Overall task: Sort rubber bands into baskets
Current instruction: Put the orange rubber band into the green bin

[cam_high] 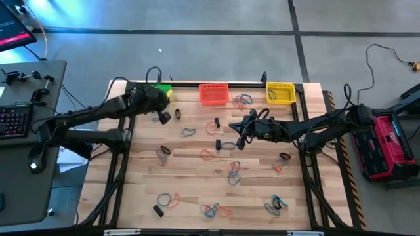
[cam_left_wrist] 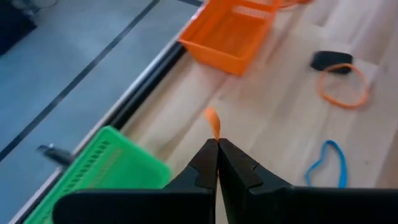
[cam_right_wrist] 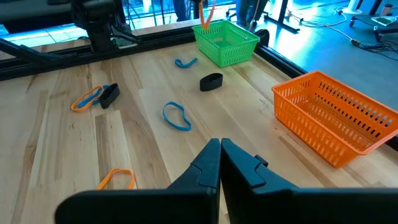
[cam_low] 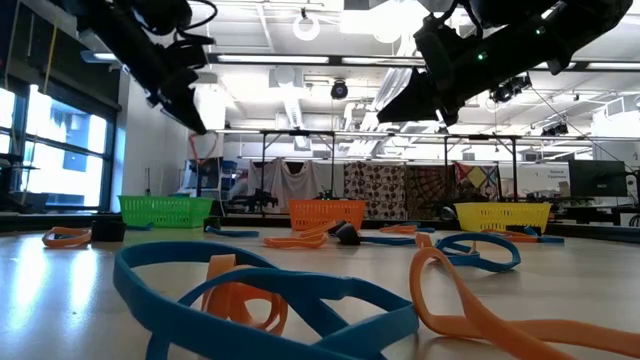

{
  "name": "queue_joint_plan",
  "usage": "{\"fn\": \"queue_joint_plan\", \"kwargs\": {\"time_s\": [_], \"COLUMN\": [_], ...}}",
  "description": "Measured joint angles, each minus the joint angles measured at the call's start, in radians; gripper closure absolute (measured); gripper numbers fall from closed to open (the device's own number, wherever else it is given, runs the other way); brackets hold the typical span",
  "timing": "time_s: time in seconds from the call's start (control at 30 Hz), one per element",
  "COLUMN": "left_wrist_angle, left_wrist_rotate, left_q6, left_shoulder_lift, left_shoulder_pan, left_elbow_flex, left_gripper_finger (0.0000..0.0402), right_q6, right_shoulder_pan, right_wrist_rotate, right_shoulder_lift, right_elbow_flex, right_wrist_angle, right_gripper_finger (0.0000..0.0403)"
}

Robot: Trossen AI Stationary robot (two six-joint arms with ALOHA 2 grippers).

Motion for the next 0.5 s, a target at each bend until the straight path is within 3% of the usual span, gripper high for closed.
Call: {"fn": "queue_joint_plan", "kwargs": {"time_s": [0.5], "left_wrist_angle": [-0.156], "left_wrist_rotate": [0.000], "left_q6": [-0.027], "left_shoulder_lift": [0.002], "left_shoulder_pan": [0.264], "left_elbow_flex": [0.042], "left_gripper_finger": [0.0401], "right_q6": [-0.008], "right_shoulder_pan": [0.000], "right_wrist_rotate": [0.000], "right_shoulder_lift": [0.000], "right_elbow_flex": [0.000], "right_wrist_angle": [0.000], "right_gripper_finger": [0.0403]}}
